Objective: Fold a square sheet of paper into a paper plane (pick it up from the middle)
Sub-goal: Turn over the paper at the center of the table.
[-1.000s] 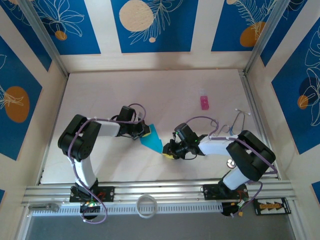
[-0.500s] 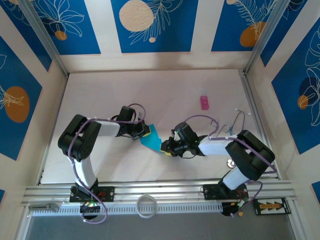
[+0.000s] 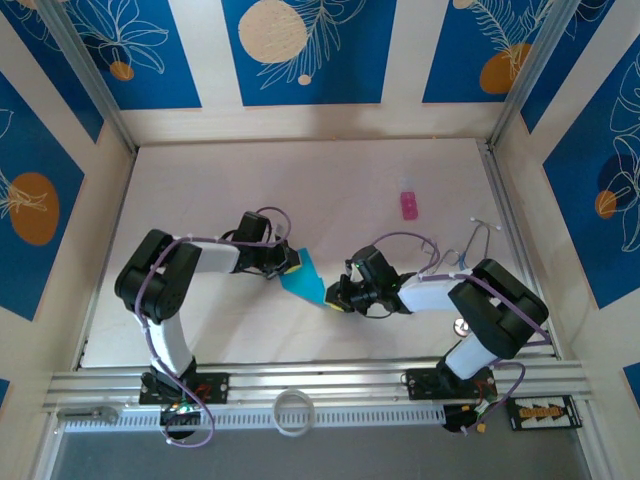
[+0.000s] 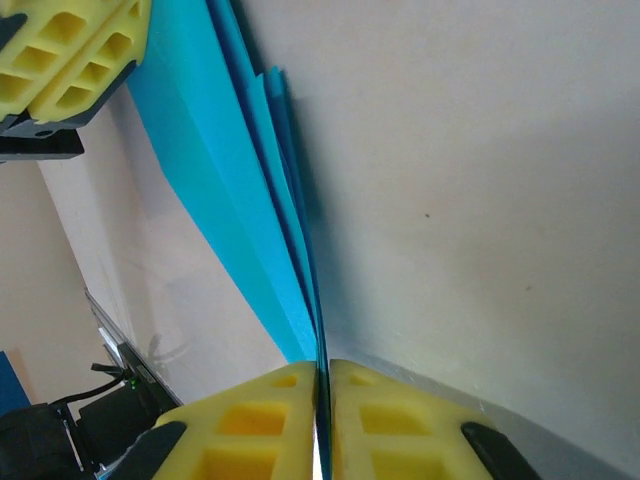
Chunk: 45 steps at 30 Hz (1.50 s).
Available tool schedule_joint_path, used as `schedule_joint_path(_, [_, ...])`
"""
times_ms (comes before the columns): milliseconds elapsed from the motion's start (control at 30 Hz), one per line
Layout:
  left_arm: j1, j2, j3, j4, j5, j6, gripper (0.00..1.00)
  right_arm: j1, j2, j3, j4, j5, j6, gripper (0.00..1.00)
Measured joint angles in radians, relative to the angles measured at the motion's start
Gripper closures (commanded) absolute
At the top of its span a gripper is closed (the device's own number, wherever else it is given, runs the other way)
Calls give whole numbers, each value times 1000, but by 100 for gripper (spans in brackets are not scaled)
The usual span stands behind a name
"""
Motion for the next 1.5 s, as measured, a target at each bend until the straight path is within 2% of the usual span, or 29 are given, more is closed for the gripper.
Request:
schedule_joint_path(267, [0, -69, 13, -9, 0, 0, 80, -15, -38, -7, -16, -3, -34, 94])
schedule_joint_path(500, [1, -187, 16, -19, -17, 21, 77, -37, -85, -6, -75, 1, -80, 95])
schedule_joint_path(1100, [2, -520, 12, -180, -200, 195, 72, -47, -154, 47, -247, 58, -196, 96])
schedule_joint_path(1300, [3, -655, -17, -253, -297, 263, 58, -47, -219, 92, -353, 116, -270, 96])
schedule_joint_path(1500, [6, -771, -36, -335, -380, 315, 43, -46, -298, 187, -534, 232, -385, 96])
